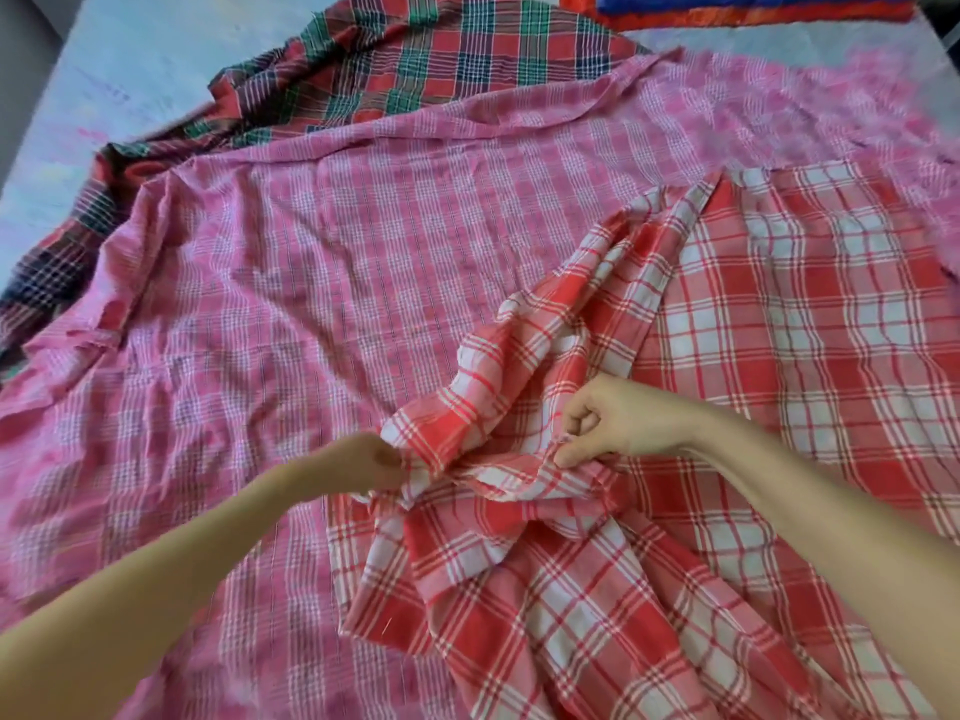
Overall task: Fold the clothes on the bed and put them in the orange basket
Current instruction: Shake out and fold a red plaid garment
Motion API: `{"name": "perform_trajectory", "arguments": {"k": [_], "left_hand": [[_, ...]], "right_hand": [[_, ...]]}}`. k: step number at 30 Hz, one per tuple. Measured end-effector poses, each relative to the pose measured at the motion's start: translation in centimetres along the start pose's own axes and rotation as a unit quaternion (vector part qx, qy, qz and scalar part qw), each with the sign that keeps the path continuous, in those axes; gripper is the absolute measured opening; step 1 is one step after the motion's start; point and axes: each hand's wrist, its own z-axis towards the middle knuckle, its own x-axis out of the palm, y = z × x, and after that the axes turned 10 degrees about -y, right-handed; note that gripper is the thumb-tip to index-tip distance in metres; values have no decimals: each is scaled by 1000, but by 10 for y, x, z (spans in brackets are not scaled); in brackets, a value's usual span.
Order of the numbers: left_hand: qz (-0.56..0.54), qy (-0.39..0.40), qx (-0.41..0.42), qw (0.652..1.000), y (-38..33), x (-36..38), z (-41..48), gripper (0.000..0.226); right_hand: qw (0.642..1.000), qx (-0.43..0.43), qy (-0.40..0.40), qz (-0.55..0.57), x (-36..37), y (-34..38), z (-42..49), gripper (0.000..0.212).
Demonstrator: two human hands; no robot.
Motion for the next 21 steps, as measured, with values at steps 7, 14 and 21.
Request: {"name": "perform_trajectory", "arguments": {"k": [7,14,21], "left_hand": [[-542,59,-310,779,10,9,42,37],[-546,-25,-314,777,-26,9,23,25],[-550,-244,-40,798,-73,-41,-44,43]], "right_hand": [[1000,-2,-15,5,9,7,4,32],[999,-3,-39,-5,12,15,-9,30],[988,-53,-147,4,13,45,-40,22]]}}
